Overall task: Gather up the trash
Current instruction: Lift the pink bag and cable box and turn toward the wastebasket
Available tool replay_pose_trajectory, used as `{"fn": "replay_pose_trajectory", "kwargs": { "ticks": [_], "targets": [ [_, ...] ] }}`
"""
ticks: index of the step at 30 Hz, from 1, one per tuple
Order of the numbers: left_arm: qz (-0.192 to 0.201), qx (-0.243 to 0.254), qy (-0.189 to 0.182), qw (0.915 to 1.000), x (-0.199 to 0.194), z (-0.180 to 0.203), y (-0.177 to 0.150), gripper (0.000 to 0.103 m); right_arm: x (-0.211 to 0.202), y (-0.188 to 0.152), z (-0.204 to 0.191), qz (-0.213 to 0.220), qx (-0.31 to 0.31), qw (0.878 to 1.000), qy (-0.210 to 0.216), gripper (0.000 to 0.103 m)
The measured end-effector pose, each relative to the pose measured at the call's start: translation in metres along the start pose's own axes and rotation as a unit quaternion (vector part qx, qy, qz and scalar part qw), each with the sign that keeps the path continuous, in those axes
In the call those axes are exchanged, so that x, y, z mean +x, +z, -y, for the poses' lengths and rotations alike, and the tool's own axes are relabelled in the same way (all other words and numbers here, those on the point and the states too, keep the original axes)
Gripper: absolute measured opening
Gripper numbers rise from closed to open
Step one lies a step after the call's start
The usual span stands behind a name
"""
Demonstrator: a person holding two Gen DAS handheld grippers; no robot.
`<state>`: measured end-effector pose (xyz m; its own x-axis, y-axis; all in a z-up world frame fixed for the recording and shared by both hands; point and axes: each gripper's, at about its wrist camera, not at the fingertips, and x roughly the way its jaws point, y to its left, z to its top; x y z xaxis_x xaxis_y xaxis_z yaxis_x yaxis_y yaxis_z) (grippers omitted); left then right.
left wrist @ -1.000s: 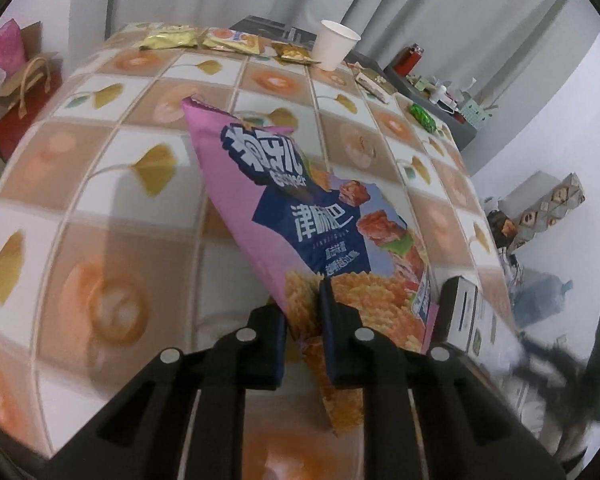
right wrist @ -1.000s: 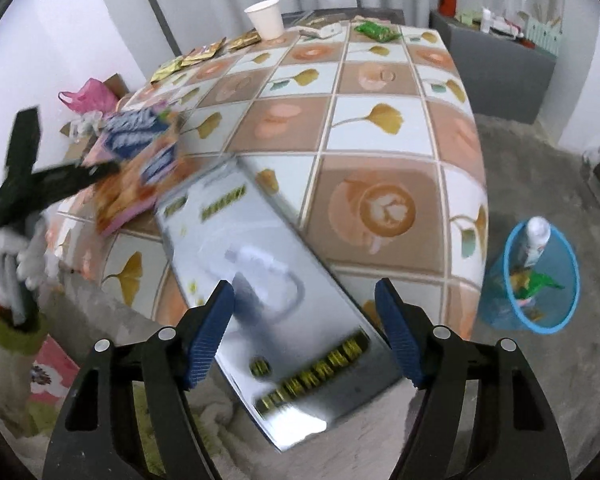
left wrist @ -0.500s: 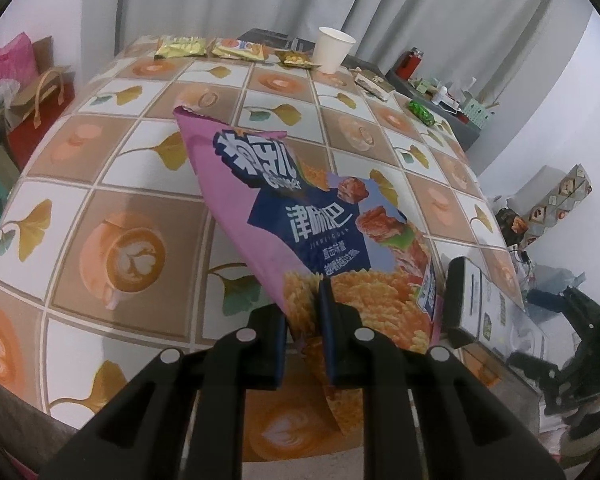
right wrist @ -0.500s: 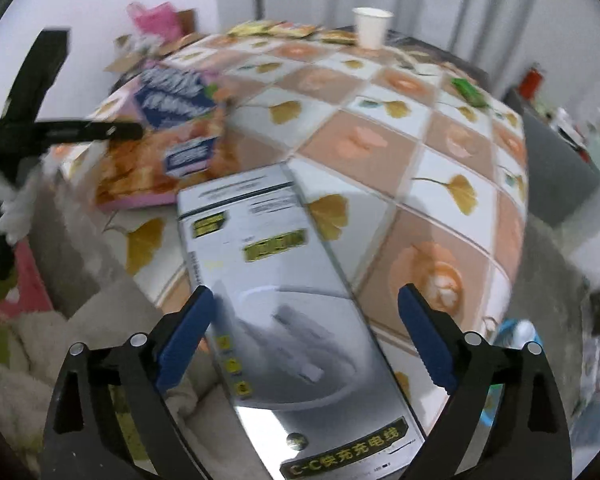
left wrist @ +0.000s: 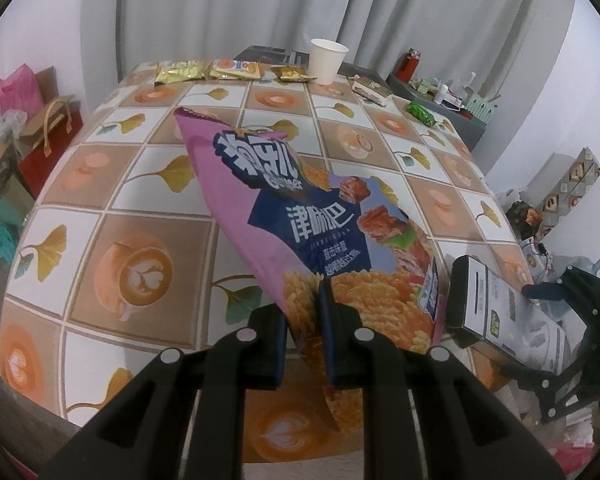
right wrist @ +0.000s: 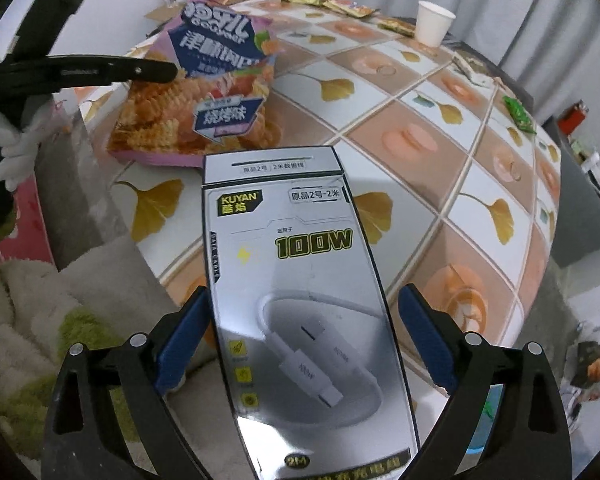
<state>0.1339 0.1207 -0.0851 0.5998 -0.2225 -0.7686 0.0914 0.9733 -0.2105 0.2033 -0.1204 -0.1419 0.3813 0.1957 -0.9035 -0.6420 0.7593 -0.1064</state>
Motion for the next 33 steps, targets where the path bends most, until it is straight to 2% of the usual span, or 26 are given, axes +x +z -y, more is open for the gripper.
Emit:
{"fn": "replay_pose_trajectory", "kwargs": {
  "ticks": [4, 10, 15, 18, 21, 24, 30, 33],
  "targets": [
    [0.006, 0.007, 0.007, 0.9999, -0.003, 0.003, -0.001, 0.014, 0.007, 0.001, 0.006, -0.005, 0.020, 1.000, 0.019, 0.082],
    [0.019, 0.011, 0.013, 0.9997, -0.012, 0.005, 0.002, 0.013, 0.001, -0.003, 0.013, -0.003, 0.052, 0.998, 0.019, 0.081],
    [0.036, 0.018, 0.006, 0.9992, -0.026, 0.015, 0.009, 0.011, -0.014, -0.019, 0.034, 0.008, 0.122, 0.992, 0.012, 0.081],
    [0.045, 0.028, 0.000, 0.9986, -0.034, 0.025, 0.014, 0.010, -0.030, -0.034, 0.051, 0.034, 0.178, 0.983, 0.019, 0.081],
    [0.060, 0.038, -0.013, 0.9974, -0.045, 0.038, 0.019, 0.008, -0.050, -0.051, 0.063, 0.069, 0.234, 0.970, 0.025, 0.081],
    [0.077, 0.045, -0.037, 0.9953, -0.056, 0.052, 0.025, 0.006, -0.068, -0.072, 0.071, 0.108, 0.295, 0.949, 0.032, 0.081],
    [0.088, 0.082, -0.080, 0.9895, -0.064, 0.094, 0.035, 0.004, -0.090, -0.116, 0.081, 0.170, 0.401, 0.898, 0.051, 0.081],
    [0.085, 0.105, -0.102, 0.9855, -0.065, 0.124, 0.041, 0.004, -0.100, -0.139, 0.088, 0.192, 0.434, 0.879, 0.054, 0.081]
  ]
}}
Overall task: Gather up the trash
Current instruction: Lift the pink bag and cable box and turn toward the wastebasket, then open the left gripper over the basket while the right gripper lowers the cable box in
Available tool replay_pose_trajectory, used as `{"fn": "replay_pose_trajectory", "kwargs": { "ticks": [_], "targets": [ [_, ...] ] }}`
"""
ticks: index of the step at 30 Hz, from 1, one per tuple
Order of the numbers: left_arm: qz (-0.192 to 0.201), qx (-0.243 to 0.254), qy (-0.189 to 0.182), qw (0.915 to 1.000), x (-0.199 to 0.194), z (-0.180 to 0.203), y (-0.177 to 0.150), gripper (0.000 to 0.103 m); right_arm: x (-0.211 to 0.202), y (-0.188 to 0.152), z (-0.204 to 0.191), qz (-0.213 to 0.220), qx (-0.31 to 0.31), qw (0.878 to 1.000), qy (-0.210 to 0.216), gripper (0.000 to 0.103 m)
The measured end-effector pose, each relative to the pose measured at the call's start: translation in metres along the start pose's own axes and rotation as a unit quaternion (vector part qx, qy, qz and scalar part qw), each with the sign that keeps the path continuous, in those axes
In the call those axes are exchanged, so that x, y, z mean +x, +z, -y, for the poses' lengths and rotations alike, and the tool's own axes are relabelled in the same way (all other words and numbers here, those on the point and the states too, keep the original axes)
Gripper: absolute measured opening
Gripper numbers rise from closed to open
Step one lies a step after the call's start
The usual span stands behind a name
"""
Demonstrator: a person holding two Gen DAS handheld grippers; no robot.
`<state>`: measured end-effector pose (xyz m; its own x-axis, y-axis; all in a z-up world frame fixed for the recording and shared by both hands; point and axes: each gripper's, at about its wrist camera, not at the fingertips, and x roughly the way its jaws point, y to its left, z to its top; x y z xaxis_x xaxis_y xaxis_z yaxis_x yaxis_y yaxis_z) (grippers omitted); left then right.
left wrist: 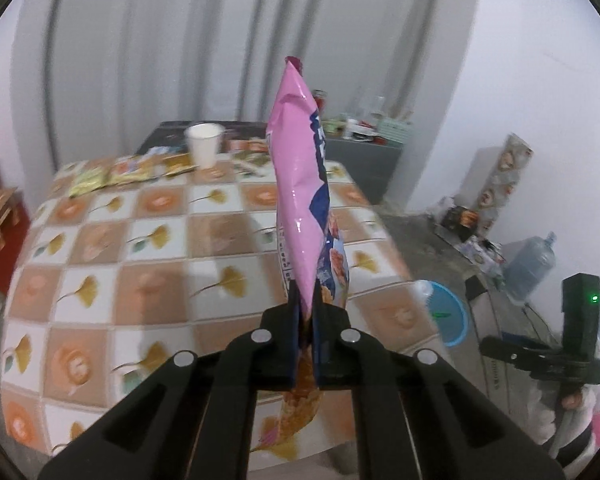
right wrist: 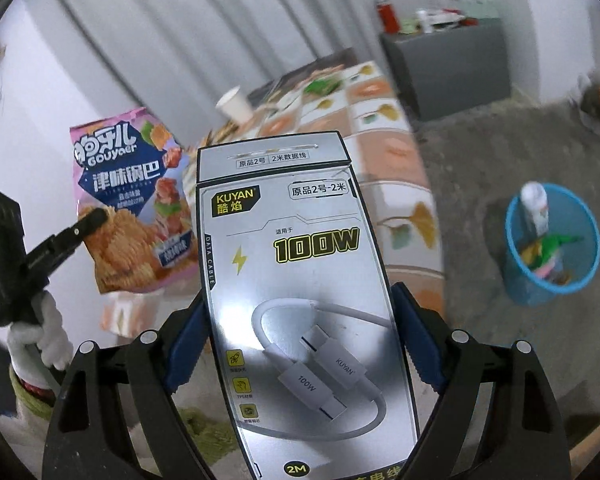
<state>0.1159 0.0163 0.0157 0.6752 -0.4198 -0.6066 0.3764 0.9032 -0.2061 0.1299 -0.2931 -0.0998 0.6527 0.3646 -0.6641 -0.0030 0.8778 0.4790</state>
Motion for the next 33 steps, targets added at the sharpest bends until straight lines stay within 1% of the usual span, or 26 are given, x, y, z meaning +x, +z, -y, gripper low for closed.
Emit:
{"fn": "replay_pose_trajectory", "kwargs": {
  "ticks": [4, 8, 9, 10, 13, 15, 16, 18, 20, 21, 22, 24, 26, 27, 29, 31, 32, 33],
  "targets": [
    [0.001, 0.034, -0.034, 0.9988, 0.013, 0.048, 0.016, 0.004, -0.029, 0.002, 0.034, 0.034, 0.048, 0.998, 0.006, 0.081],
    [-0.008, 0.071, -0.082, 0.9941, 0.034, 0.109, 0.031, 0.004, -0.073, 0.001, 0.086, 0.087, 0.115, 0.990, -0.006, 0.081],
    [-0.011, 0.079, -0.091, 0.9927, 0.038, 0.121, 0.033, 0.004, -0.085, 0.000, 0.102, 0.102, 0.137, 0.985, -0.011, 0.081],
    [-0.016, 0.094, -0.104, 0.9900, 0.047, 0.142, 0.036, 0.004, -0.093, -0.002, 0.113, 0.113, 0.152, 0.982, -0.015, 0.081],
    [-0.030, 0.133, -0.131, 0.9819, 0.073, 0.193, 0.040, 0.004, -0.121, -0.013, 0.159, 0.147, 0.215, 0.965, -0.035, 0.081],
    [-0.041, 0.159, -0.144, 0.9759, 0.094, 0.224, 0.040, 0.004, -0.133, -0.023, 0.188, 0.163, 0.257, 0.952, -0.041, 0.081],
    [-0.052, 0.172, -0.150, 0.9722, 0.110, 0.242, 0.040, 0.004, -0.134, -0.027, 0.198, 0.167, 0.274, 0.946, -0.041, 0.081],
    [-0.069, 0.190, -0.158, 0.9665, 0.137, 0.266, 0.036, 0.004, -0.136, -0.039, 0.225, 0.173, 0.318, 0.932, -0.034, 0.081],
    [-0.093, 0.214, -0.161, 0.9589, 0.172, 0.293, 0.030, 0.004, -0.132, -0.047, 0.242, 0.171, 0.346, 0.922, -0.032, 0.081],
    [-0.113, 0.228, -0.160, 0.9537, 0.195, 0.308, 0.024, 0.004, -0.129, -0.051, 0.250, 0.168, 0.358, 0.918, -0.033, 0.081],
    [-0.125, 0.235, -0.159, 0.9505, 0.212, 0.317, 0.020, 0.004, -0.125, -0.057, 0.259, 0.163, 0.375, 0.912, -0.032, 0.081],
    [-0.150, 0.256, -0.152, 0.9430, 0.247, 0.333, 0.011, 0.004, -0.118, -0.065, 0.270, 0.157, 0.397, 0.904, -0.027, 0.081],
    [-0.170, 0.292, -0.137, 0.9313, 0.285, 0.353, -0.002, 0.004, -0.110, -0.069, 0.283, 0.147, 0.414, 0.898, -0.031, 0.081],
    [-0.176, 0.305, -0.132, 0.9267, 0.297, 0.359, -0.006, 0.004, -0.106, -0.071, 0.289, 0.143, 0.420, 0.896, -0.032, 0.081],
    [-0.179, 0.348, -0.114, 0.9130, 0.329, 0.376, -0.019, 0.004, -0.097, -0.077, 0.298, 0.132, 0.434, 0.891, -0.034, 0.081],
    [-0.181, 0.397, -0.099, 0.8945, 0.357, 0.392, -0.033, 0.004, -0.089, -0.077, 0.306, 0.122, 0.444, 0.887, -0.037, 0.081],
    [-0.181, 0.411, -0.094, 0.8887, 0.368, 0.398, -0.037, 0.004, -0.085, -0.079, 0.310, 0.116, 0.449, 0.885, -0.039, 0.081],
    [-0.179, 0.430, -0.090, 0.8803, 0.383, 0.405, -0.045, 0.004, -0.085, -0.083, 0.314, 0.112, 0.454, 0.883, -0.039, 0.081]
  ]
}}
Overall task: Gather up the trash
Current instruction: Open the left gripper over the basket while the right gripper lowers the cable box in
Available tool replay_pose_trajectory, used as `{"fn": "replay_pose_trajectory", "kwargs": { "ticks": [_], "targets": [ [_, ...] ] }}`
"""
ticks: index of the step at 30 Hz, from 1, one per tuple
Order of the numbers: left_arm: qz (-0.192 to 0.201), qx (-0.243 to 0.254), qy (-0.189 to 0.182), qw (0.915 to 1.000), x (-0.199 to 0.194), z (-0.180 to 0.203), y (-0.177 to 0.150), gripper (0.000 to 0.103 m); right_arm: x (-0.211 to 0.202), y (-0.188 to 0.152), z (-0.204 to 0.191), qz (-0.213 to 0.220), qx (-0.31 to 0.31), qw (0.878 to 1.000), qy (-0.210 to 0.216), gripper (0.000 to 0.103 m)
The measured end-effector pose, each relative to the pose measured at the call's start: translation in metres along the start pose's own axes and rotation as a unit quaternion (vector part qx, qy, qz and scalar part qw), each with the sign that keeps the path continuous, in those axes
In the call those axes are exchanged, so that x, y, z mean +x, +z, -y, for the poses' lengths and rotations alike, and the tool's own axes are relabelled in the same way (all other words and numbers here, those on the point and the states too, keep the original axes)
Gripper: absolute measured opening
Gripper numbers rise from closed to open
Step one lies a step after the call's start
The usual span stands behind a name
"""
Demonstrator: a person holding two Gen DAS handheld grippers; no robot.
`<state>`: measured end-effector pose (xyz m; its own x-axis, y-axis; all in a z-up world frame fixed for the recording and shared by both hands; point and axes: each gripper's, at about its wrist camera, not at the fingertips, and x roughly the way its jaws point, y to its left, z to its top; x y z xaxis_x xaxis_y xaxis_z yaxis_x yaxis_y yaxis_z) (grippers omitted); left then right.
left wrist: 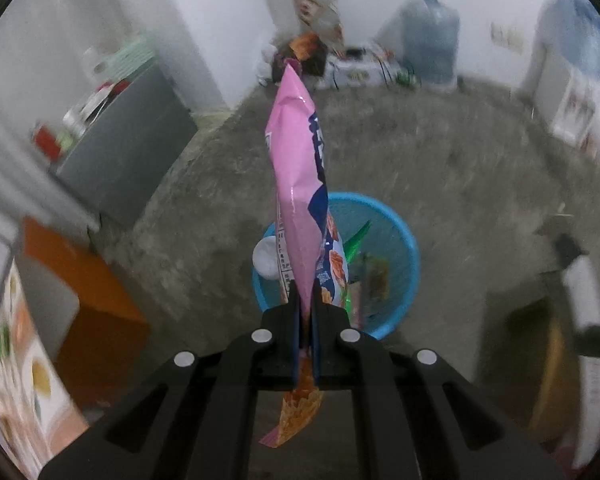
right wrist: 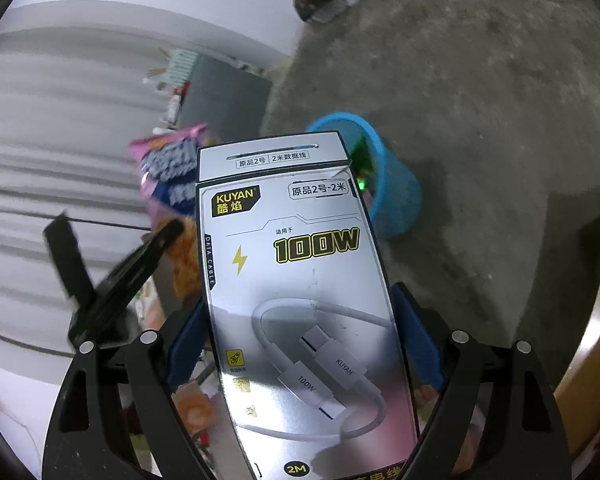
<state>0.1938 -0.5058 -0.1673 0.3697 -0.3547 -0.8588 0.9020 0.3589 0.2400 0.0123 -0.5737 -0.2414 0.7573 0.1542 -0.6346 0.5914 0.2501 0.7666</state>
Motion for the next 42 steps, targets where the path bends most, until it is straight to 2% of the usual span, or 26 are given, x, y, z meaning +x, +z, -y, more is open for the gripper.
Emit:
{"fn": "replay_pose_trajectory", "kwargs": {
  "ticks": [1, 4, 5, 7, 9, 11, 14, 20, 23, 24, 26, 27, 28, 30, 35, 39, 42],
  "targets": [
    [-0.002, 0.010, 0.001, 0.9999, 0.010, 0.002, 0.002, 0.005, -0.001, -0.002, 0.003, -0.003, 0.004, 1.000, -0.003, 0.081],
    [-0.041, 0.038, 0.005, 0.9984, 0.058, 0.009, 0.006, 0.011, 0.006, 0.000, 0.009, -0.012, 0.013, 1.000, -0.013, 0.081],
    [-0.055, 0.031, 0.010, 0.9979, 0.072, 0.007, 0.006, 0.012, 0.007, 0.000, 0.010, -0.015, 0.015, 1.000, -0.016, 0.081],
    [-0.076, 0.001, 0.009, 0.9971, 0.090, -0.002, 0.005, 0.028, 0.008, 0.001, 0.013, -0.018, 0.018, 1.000, -0.019, 0.081],
    [-0.085, -0.041, -0.002, 0.9955, 0.098, -0.015, 0.003, 0.034, 0.010, 0.002, 0.015, -0.020, 0.027, 0.999, -0.013, 0.081],
    [-0.085, -0.072, -0.014, 0.9937, 0.099, -0.027, 0.001, 0.036, 0.017, 0.008, 0.018, -0.020, 0.038, 0.999, -0.004, 0.081],
    [-0.088, -0.091, -0.022, 0.9917, 0.089, -0.037, -0.003, 0.036, 0.034, 0.021, 0.017, -0.019, 0.059, 0.998, 0.025, 0.081],
    [-0.085, -0.149, -0.041, 0.9844, 0.050, -0.069, -0.013, 0.036, 0.104, 0.064, -0.002, -0.020, 0.081, 0.995, 0.045, 0.081],
    [-0.084, -0.169, -0.053, 0.9805, 0.022, -0.081, -0.021, 0.041, 0.148, 0.087, -0.017, -0.019, 0.081, 0.995, 0.047, 0.085],
    [-0.083, -0.172, -0.057, 0.9800, 0.015, -0.083, -0.023, 0.043, 0.163, 0.093, -0.019, -0.017, 0.074, 0.996, 0.039, 0.090],
    [-0.076, -0.176, -0.063, 0.9794, -0.011, -0.092, -0.035, 0.047, 0.195, 0.103, -0.013, -0.025, 0.061, 0.998, -0.017, 0.091],
    [-0.069, -0.181, -0.067, 0.9788, -0.028, -0.098, -0.044, 0.049, 0.206, 0.103, -0.003, -0.034, 0.074, 0.996, -0.045, 0.091],
    [-0.065, -0.185, -0.070, 0.9781, -0.039, -0.102, -0.051, 0.050, 0.210, 0.101, 0.006, -0.040, 0.085, 0.994, -0.052, 0.090],
    [-0.045, -0.200, -0.080, 0.9755, -0.074, -0.114, -0.071, 0.053, 0.204, 0.095, 0.021, -0.036, 0.105, 0.992, -0.056, 0.090],
    [-0.002, -0.218, -0.073, 0.9731, -0.135, -0.126, -0.117, 0.057, 0.146, 0.075, 0.034, 0.012, 0.084, 0.996, -0.030, 0.090],
    [0.023, -0.247, -0.079, 0.9654, -0.168, -0.129, -0.147, 0.060, 0.112, 0.059, 0.031, 0.031, 0.062, 0.997, -0.026, 0.090],
    [0.051, -0.270, -0.076, 0.9584, -0.192, -0.126, -0.169, 0.062, 0.098, 0.043, 0.023, 0.025, 0.038, 0.999, -0.024, 0.090]
  ]
}}
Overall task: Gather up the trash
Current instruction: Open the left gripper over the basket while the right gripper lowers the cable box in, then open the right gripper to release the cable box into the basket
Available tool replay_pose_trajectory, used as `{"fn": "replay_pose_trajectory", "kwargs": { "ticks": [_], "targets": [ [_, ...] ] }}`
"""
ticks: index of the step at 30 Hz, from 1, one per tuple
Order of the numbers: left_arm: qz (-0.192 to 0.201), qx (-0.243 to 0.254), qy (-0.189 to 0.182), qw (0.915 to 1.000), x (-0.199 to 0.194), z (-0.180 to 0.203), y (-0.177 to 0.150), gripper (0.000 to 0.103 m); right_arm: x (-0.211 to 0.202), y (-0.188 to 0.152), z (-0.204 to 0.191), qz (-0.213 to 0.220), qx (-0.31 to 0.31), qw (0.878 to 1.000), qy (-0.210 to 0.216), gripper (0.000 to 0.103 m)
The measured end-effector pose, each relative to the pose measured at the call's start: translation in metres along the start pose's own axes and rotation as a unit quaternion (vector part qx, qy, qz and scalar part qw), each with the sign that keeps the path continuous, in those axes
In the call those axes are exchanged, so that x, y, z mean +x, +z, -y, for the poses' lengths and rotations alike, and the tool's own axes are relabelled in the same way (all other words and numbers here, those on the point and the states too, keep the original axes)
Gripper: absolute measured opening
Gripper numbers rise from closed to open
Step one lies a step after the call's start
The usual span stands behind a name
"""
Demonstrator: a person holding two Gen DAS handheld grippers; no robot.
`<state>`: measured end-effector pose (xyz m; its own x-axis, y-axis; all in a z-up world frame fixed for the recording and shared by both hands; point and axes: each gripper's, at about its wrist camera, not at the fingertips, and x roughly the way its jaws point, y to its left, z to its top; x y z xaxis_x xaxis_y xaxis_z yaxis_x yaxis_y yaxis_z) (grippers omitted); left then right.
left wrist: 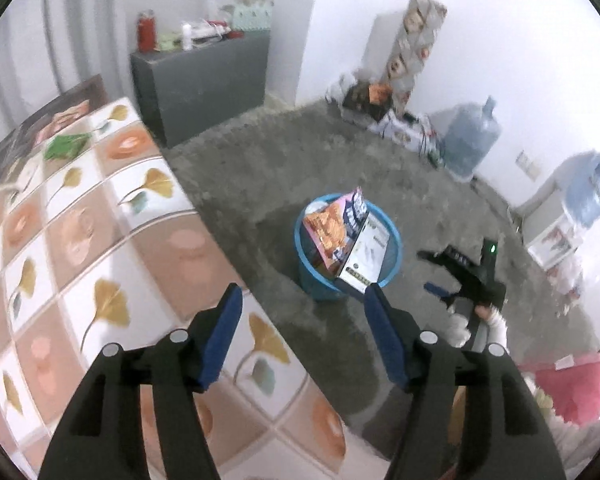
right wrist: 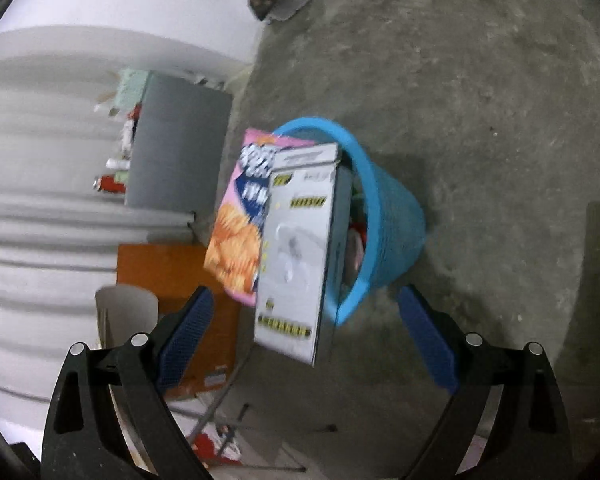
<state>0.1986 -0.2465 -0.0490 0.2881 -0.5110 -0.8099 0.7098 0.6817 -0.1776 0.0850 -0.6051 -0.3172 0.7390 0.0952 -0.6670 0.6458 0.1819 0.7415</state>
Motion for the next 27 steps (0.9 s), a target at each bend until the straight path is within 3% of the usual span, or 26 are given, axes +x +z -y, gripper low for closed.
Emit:
{"fn": "replay_pose_trajectory", "kwargs": {
  "ticks": [2, 5, 7, 11, 12, 13, 16, 21, 27],
  "targets": [
    [0.013, -0.011, -0.010, 0.9998, -0.015, -0.001, -0.014, 0.062, 0.003, -0.016, -0.015, -0.015, -0.040, 0.999, -0.016, 0.086],
    [0.025, -0.017, -0.016, 0.9994, -0.033, -0.004, -0.031, 0.062, 0.030, -0.036, -0.040, -0.060, -0.100, 0.992, -0.040, 0.073],
    [0.032, -0.020, -0.008, 0.9992, -0.042, -0.010, -0.041, 0.062, 0.047, -0.043, -0.047, -0.075, -0.110, 0.990, -0.054, 0.057],
    [0.030, -0.040, 0.008, 0.9987, -0.057, -0.030, -0.062, 0.062, 0.096, -0.029, -0.055, -0.091, -0.111, 0.985, -0.101, 0.037],
    [0.028, -0.047, 0.014, 0.9984, -0.059, -0.036, -0.066, 0.062, 0.105, -0.026, -0.056, -0.094, -0.107, 0.985, -0.099, 0.021],
    [0.026, -0.054, 0.019, 0.9980, -0.062, -0.042, -0.070, 0.062, 0.120, -0.019, -0.059, -0.097, -0.104, 0.985, -0.097, 0.016],
    [0.024, -0.075, 0.035, 0.9963, -0.070, -0.059, -0.079, 0.062, 0.140, -0.007, -0.067, -0.094, -0.099, 0.983, -0.121, 0.016],
    [0.027, -0.104, 0.045, 0.9932, -0.073, -0.076, -0.088, 0.062, 0.151, 0.000, -0.067, -0.095, -0.084, 0.984, -0.125, 0.017],
    [0.046, -0.098, 0.022, 0.9939, -0.082, -0.070, -0.090, 0.062, 0.099, -0.022, -0.057, -0.085, -0.098, 0.988, -0.082, 0.043]
  ]
}}
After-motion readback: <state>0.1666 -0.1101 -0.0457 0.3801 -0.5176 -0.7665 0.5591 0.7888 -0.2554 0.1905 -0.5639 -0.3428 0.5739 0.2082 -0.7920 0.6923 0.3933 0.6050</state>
